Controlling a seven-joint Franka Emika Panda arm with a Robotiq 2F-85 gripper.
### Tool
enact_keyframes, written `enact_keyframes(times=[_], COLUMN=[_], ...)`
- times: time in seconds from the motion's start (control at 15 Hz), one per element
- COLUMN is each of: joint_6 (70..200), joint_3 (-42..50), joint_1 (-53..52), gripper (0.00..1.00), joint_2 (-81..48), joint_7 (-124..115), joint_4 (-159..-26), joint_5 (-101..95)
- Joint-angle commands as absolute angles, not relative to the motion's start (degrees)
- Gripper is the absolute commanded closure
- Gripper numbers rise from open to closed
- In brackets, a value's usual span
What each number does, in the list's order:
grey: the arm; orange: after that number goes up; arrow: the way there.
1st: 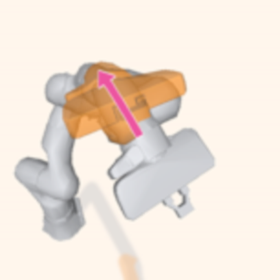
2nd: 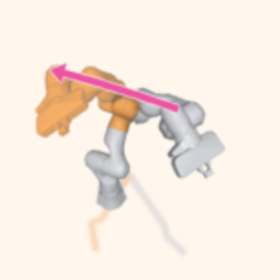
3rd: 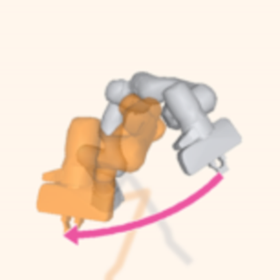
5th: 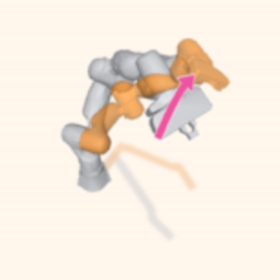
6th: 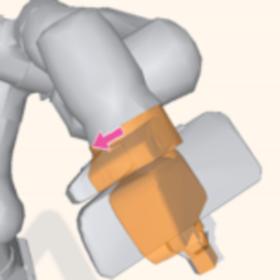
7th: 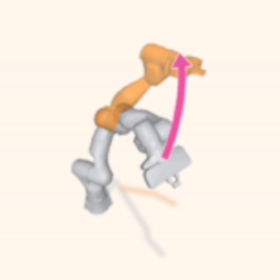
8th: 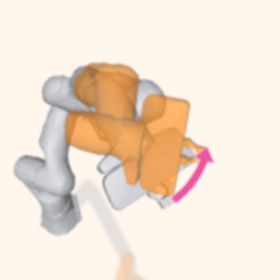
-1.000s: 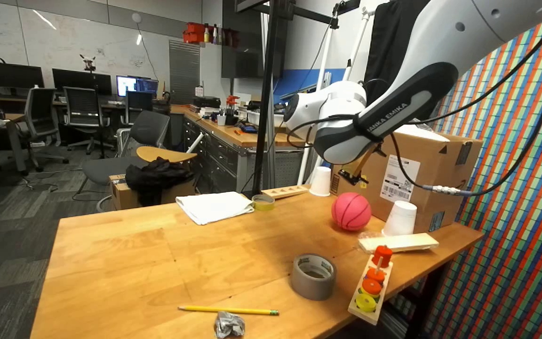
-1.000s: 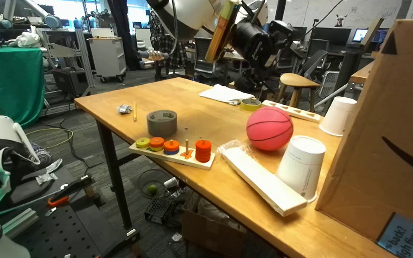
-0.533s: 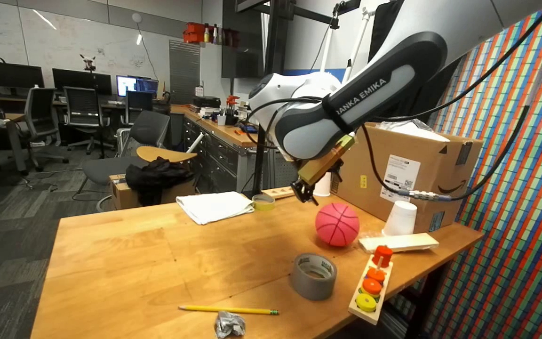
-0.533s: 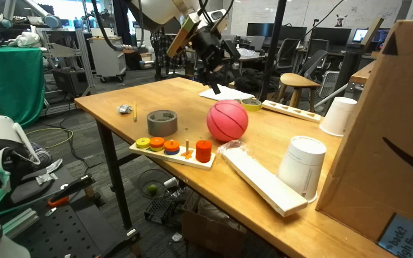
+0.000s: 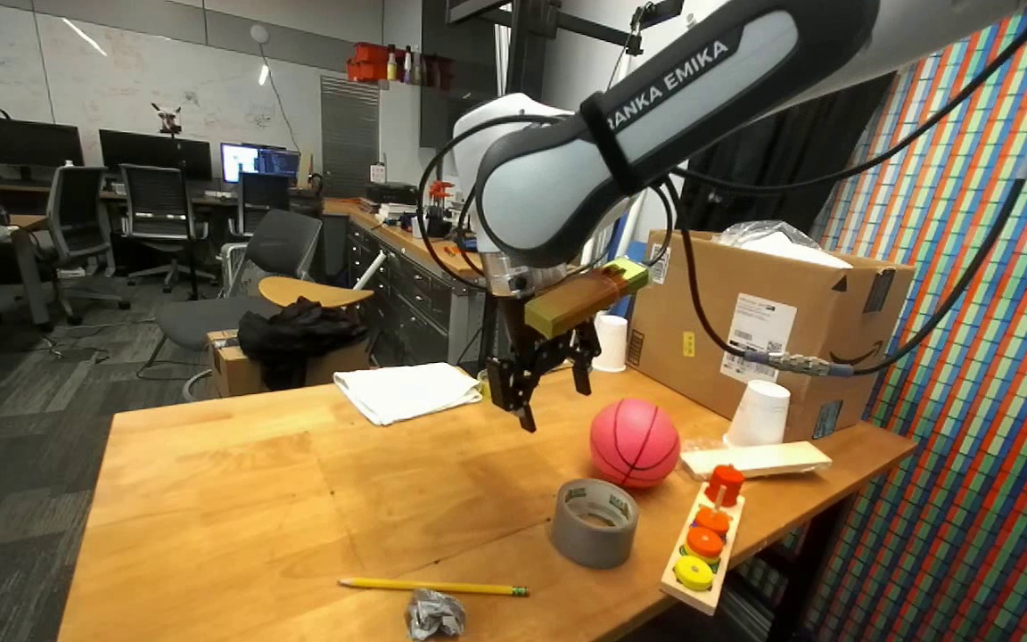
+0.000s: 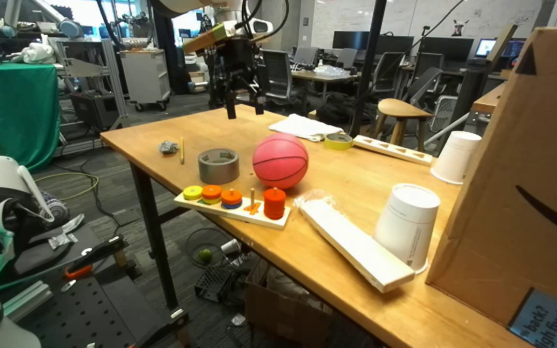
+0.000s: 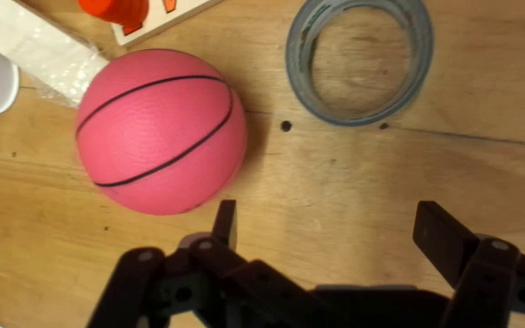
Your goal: Push the ball to the right
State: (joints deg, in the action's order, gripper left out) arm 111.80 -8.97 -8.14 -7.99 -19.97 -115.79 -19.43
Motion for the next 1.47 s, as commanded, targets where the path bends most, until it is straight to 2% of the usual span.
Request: enact_keyframes(times=[0.0,0.4,0.8,1.4], joint_6=[112.92,109.54,102.88,102.56], joint_3=[-9.29,-7.81,-4.08,-3.29], joint_1=[-7.98,-6.11,-2.09,0.82], gripper=[0.00,0.00,0.00,0.00], joint_2=[-3.09,-4.54,-7.48,-10.74], joint_7=[-9.12,12.79,24.43,43.37], joint_4=[-119.39,-120.34,-120.75,-119.31], joint_5=[-8.49,3.95,1.06,0.76])
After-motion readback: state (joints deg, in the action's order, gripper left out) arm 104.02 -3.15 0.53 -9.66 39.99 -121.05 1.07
